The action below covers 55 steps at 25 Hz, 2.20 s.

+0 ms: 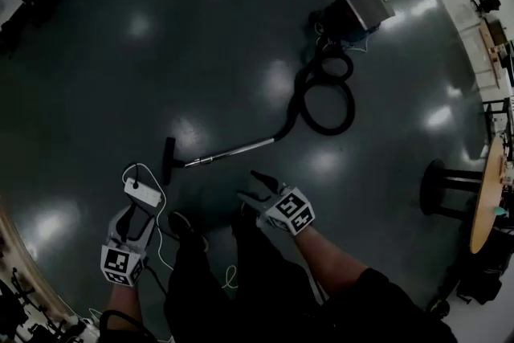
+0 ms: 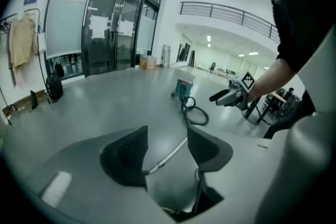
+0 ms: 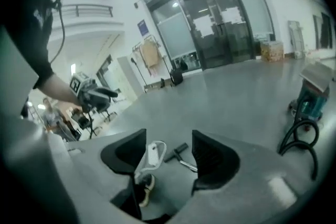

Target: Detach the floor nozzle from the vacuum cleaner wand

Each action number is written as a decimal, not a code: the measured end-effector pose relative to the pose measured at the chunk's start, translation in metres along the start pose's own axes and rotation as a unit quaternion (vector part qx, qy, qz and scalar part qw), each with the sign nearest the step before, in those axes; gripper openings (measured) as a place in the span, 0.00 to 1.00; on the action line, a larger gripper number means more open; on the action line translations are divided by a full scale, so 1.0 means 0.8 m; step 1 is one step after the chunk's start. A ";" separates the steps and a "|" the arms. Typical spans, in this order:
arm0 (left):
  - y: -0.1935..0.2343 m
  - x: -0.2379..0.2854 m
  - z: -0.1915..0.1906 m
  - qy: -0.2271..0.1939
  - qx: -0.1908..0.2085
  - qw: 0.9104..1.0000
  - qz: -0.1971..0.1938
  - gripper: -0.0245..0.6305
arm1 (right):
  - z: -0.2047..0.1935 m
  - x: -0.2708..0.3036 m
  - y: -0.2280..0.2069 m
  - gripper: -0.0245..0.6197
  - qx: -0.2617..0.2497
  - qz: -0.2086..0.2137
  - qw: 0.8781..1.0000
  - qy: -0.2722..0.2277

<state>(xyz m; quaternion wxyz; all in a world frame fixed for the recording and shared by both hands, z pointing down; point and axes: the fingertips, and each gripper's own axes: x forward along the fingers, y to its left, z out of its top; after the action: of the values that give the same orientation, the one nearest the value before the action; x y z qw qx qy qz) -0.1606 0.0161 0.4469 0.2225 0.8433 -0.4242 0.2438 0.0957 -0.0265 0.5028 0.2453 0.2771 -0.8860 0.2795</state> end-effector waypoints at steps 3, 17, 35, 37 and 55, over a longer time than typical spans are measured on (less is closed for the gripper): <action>-0.080 -0.077 0.114 -0.090 0.004 0.996 -0.022 0.40 | 0.082 -0.063 0.077 0.46 0.041 0.051 0.997 -0.051; -0.165 -0.272 0.229 -0.263 0.002 0.957 -0.125 0.41 | 0.217 -0.181 0.312 0.46 -0.017 0.059 0.988 -0.141; -0.361 -0.301 0.326 -0.329 0.008 0.943 -0.055 0.22 | 0.268 -0.348 0.363 0.36 -0.071 0.202 0.937 -0.276; -0.381 -0.305 0.332 -0.328 0.015 0.943 -0.055 0.17 | 0.265 -0.367 0.369 0.32 -0.076 0.212 0.934 -0.279; -0.379 -0.318 0.306 -0.301 0.053 0.948 -0.092 0.04 | 0.273 -0.368 0.421 0.04 -0.100 0.206 0.929 -0.290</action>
<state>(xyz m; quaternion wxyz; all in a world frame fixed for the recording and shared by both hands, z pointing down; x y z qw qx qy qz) 0.0110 0.1917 0.0520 0.0608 0.9235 -0.3782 -0.0206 0.0369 0.1722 0.0500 -0.0590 0.1320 -0.9794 0.1409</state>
